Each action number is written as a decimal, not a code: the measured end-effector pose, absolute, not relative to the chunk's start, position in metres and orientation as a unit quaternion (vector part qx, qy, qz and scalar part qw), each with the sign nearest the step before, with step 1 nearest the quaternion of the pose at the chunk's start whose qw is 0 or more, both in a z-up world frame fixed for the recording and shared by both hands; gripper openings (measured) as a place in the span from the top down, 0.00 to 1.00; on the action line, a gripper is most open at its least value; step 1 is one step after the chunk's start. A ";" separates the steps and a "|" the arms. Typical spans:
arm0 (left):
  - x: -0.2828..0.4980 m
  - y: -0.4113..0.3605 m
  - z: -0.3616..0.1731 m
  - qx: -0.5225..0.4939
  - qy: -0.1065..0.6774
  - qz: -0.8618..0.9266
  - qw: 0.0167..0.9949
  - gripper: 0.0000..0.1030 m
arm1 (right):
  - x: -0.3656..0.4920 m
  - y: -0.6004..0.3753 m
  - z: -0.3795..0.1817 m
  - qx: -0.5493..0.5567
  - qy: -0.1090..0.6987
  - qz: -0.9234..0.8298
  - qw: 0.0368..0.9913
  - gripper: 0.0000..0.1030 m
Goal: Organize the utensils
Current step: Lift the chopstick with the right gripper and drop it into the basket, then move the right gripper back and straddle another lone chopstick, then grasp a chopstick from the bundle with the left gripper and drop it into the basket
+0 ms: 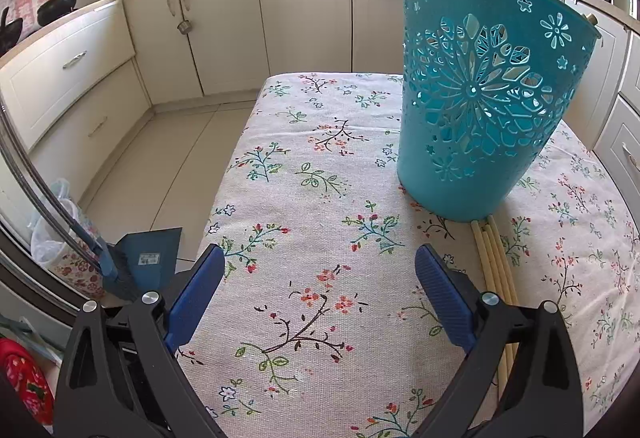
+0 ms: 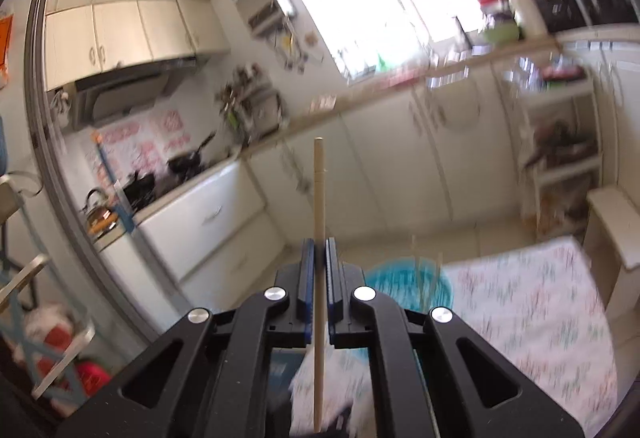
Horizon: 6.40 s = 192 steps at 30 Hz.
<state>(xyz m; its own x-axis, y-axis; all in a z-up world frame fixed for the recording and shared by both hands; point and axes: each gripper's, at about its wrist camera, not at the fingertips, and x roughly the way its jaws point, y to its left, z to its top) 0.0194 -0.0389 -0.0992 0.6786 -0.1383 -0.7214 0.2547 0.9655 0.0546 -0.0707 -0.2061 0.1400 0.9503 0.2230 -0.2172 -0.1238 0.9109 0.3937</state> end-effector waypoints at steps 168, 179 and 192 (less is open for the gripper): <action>0.014 -0.095 -0.118 0.106 0.471 -0.132 0.866 0.10 | -0.105 -0.222 -0.102 0.164 0.414 0.025 0.895 0.95; 0.022 -0.122 -0.107 0.111 0.490 -0.192 0.843 0.94 | -0.103 -0.224 -0.103 0.175 0.414 0.029 0.893 0.95; -0.009 -0.084 -0.009 0.158 0.525 -0.236 0.802 0.95 | -0.105 -0.227 -0.104 0.188 0.411 0.034 0.891 0.95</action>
<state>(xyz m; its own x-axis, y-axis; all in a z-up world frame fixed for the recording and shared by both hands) -0.0093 -0.0840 -0.0092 0.3377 -0.2120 -0.9171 0.5440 0.8391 0.0063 -0.1045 -0.2272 -0.1036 0.6595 0.2157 -0.7201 0.0937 0.9269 0.3634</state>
